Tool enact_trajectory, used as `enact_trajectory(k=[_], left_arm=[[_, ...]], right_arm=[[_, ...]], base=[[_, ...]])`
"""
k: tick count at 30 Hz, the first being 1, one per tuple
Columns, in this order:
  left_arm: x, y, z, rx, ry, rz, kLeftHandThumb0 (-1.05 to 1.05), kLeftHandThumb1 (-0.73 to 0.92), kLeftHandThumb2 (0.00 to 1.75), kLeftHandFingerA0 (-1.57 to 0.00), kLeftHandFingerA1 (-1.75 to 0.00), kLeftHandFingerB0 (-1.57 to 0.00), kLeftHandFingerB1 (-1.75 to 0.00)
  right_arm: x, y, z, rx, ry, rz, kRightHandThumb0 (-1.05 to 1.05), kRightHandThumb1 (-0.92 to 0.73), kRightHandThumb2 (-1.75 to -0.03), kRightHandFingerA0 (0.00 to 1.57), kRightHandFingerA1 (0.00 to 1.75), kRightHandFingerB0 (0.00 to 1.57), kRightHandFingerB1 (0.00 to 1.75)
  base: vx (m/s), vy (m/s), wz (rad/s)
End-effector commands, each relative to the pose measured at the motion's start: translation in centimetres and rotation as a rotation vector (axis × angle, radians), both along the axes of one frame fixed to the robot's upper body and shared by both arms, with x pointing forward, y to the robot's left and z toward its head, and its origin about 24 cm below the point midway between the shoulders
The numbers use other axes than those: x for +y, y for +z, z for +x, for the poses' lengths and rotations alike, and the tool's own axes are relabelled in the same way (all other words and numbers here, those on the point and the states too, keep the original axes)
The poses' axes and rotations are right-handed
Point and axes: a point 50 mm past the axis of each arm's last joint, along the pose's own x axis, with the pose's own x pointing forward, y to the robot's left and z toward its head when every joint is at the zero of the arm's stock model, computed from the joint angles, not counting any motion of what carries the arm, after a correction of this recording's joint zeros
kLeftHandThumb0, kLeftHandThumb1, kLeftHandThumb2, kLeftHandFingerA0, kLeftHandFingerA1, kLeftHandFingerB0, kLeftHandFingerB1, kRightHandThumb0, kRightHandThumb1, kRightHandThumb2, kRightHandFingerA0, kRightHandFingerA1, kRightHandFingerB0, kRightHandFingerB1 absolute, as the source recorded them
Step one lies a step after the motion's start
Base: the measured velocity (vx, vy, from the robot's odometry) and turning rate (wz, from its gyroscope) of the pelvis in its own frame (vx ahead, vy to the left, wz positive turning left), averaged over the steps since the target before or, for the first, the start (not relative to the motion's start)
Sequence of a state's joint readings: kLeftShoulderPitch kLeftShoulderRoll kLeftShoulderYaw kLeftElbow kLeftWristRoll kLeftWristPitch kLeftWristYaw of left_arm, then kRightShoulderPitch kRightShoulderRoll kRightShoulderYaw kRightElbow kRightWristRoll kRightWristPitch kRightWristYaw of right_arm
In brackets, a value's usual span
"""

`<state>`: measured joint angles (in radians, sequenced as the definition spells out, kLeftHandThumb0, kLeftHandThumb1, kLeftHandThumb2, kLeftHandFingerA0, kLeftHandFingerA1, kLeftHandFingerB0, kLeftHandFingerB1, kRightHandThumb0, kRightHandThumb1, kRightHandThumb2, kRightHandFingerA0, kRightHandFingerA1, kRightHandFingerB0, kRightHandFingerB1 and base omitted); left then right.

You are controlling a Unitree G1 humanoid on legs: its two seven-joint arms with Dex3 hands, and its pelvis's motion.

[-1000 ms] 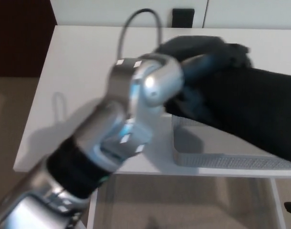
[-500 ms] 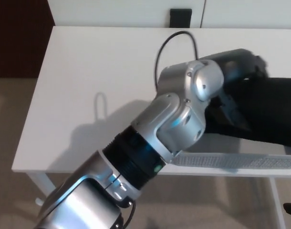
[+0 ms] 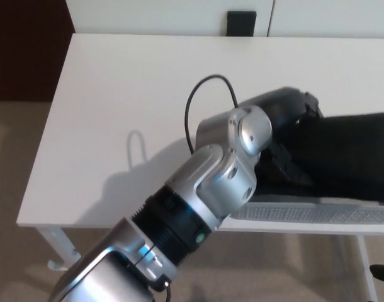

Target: The robot walk towards a table in front and pick up a black pencil case on the left hand side and put the pencil case into a small container on the right hand side

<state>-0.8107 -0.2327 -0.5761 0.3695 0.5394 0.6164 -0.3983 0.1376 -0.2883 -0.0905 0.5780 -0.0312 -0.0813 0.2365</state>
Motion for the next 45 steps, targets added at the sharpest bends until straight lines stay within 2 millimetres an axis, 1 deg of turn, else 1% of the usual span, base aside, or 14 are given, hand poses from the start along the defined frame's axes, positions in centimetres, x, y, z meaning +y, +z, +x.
enact_trajectory(k=[1, 2, 8, 10, 15, 16, 18, 19, 20, 22, 23, 24, 25, 45], left_arm=[[-0.7, -0.3, -0.8, 0.013, 0.002, -0.042, -0.19, 0.70, 0.70, -0.84, -1.64, -0.58, -1.37], [-0.5, -0.3, -0.8, 0.011, -0.002, -0.034, -0.26, 0.74, 0.66, -0.76, -1.56, -0.65, -1.03], [-0.4, -0.3, -0.9, 0.021, -0.002, -0.049, -0.24, 0.72, 0.76, -0.81, -1.56, -0.69, -1.12], [-0.5, -0.3, -0.9, 0.018, 0.001, -0.063, -0.23, 0.73, 0.70, -0.96, -1.30, -0.80, -0.59], [-0.5, -0.5, -1.0, 0.003, 0.025, -0.083, -0.27, 0.77, 0.63, -1.04, -0.94, -0.66, -0.47], [-0.5, -0.6, -1.0, -0.014, 0.029, -0.081, -0.31, 0.73, 0.61, -0.97, -0.72, -0.58, -0.44], [-0.4, -0.7, -1.1, -0.041, 0.033, -0.072, -0.42, 0.65, 0.60, -0.81, -0.90, -0.39, -0.37], [-0.3, -0.7, -1.1, -0.043, 0.035, -0.071, -0.52, 0.62, 0.58, -0.42, -0.66, -0.19, -0.30], [-0.2, -0.7, -1.2, -0.046, 0.038, -0.069, -0.57, 0.60, 0.61, -0.25, -0.46, -0.10, -0.21], [0.0, -0.6, -1.1, -0.053, 0.045, -0.066, -0.65, 0.58, 0.60, -0.15, -0.38, -0.03, -0.16], [0.0, -0.6, -1.1, -0.055, 0.047, -0.061, -0.68, 0.45, 0.84, -0.12, -0.49, 0.00, -0.21], [0.0, -0.6, -1.1, -0.061, 0.049, -0.051, -0.70, 0.58, 0.60, -0.15, -0.37, -0.07, -0.17], [0.1, -0.6, -1.0, -0.070, 0.051, -0.041, -0.75, 0.50, 0.86, -0.17, -0.50, -0.02, -0.23], [0.9, 0.9, -1.9, -0.148, -0.040, 0.001, -0.82, 0.50, 0.93, -0.02, -0.25, -0.01, -0.11]], right_arm=[[-0.7, 0.3, 0.1, 0.010, 0.008, -0.010, -0.29, -0.66, -0.59, 0.57, 0.50, 0.36, 0.39], [-0.7, 0.3, 0.2, 0.008, 0.010, -0.010, -0.30, -0.66, -0.59, 0.57, 0.50, 0.36, 0.39], [-0.6, 0.2, 0.5, 0.004, 0.001, -0.004, -0.28, -0.65, -0.59, 0.58, 0.51, 0.38, 0.41], [-0.6, 0.4, 0.7, -0.002, 0.004, 0.004, -0.26, -0.66, -0.59, 0.56, 0.51, 0.37, 0.41], [-0.6, 0.8, 1.0, -0.009, 0.010, 0.006, -0.25, -0.67, -0.59, 0.57, 0.50, 0.39, 0.41], [-0.6, 0.8, 1.0, -0.008, 0.014, 0.006, -0.25, -0.66, -0.59, 0.57, 0.50, 0.40, 0.42], [-0.7, 0.8, 1.1, -0.002, 0.027, 0.000, -0.26, -0.67, -0.59, 0.59, 0.50, 0.42, 0.42], [-0.7, 0.9, 1.1, 0.002, 0.028, -0.005, -0.26, -0.66, -0.59, 0.60, 0.50, 0.43, 0.42], [-0.6, 0.9, 1.0, -0.001, 0.034, -0.004, -0.27, -0.66, -0.59, 0.60, 0.51, 0.42, 0.42], [-0.6, 0.9, 1.1, 0.000, 0.040, -0.006, -0.27, -0.66, -0.59, 0.60, 0.51, 0.42, 0.42], [-0.7, 0.8, 0.9, 0.006, 0.038, -0.009, -0.27, -0.66, -0.59, 0.60, 0.50, 0.43, 0.41], [-0.7, 0.8, 0.9, 0.010, 0.043, -0.012, -0.27, -0.67, -0.59, 0.59, 0.50, 0.42, 0.41], [-0.7, 0.8, 0.9, 0.011, 0.045, -0.011, -0.26, -0.66, -0.59, 0.60, 0.51, 0.43, 0.42], [-0.3, 0.4, 0.4, 0.050, 0.099, -0.021, -0.26, -0.65, -0.58, 0.61, 0.50, 0.46, 0.43]], base=[[0.00, 0.000, 0.00], [0.00, 0.000, 0.00], [0.00, 0.000, 0.00], [0.00, 0.000, 0.00], [0.00, 0.000, 0.00], [0.00, 0.000, 0.00], [0.00, 0.000, 0.00], [0.00, 0.000, 0.00], [0.00, 0.000, 0.00], [0.00, 0.000, 0.00], [0.00, 0.000, 0.00], [0.00, 0.000, 0.00], [0.00, 0.000, 0.00], [0.00, 0.000, 0.00]])
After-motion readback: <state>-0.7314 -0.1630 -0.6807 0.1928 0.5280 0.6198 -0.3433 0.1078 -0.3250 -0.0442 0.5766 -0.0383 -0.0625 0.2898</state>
